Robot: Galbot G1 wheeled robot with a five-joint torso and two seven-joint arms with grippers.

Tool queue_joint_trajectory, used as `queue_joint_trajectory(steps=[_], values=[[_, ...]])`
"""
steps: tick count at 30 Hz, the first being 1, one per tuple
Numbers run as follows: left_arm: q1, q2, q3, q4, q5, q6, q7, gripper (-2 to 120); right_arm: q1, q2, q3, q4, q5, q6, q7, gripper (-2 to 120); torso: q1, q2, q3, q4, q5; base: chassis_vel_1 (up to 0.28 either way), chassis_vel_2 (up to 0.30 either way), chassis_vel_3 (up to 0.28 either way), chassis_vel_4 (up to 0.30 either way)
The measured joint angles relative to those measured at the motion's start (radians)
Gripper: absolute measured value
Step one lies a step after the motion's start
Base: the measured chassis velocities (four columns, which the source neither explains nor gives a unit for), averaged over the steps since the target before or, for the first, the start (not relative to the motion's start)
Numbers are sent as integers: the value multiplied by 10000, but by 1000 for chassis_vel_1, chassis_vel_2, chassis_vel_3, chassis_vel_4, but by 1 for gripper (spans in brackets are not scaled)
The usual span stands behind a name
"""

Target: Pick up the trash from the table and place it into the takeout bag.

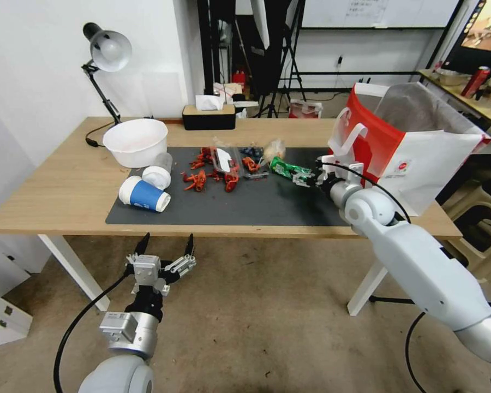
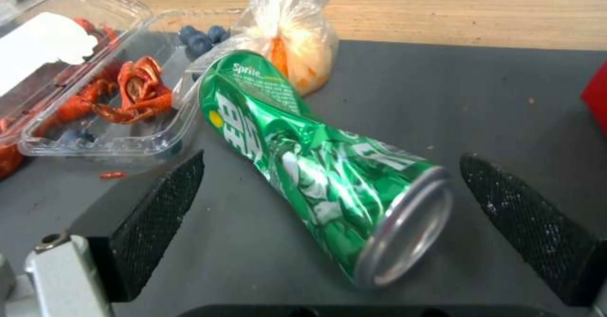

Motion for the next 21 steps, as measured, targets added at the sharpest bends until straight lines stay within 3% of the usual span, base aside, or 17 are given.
queue_joint_trajectory(steps=[13, 21], values=[[-43, 0, -4, 63, 18, -18, -10, 100, 418, 314, -397, -782, -291, 201, -222, 100, -1, 0, 0, 0, 0, 0, 0, 0, 0], [-70, 0, -4, 79, 24, -19, -16, 100, 288, 354, -423, -747, -402, 287, -262, 75, 0, 2, 0, -2, 0, 0, 0, 0, 0]])
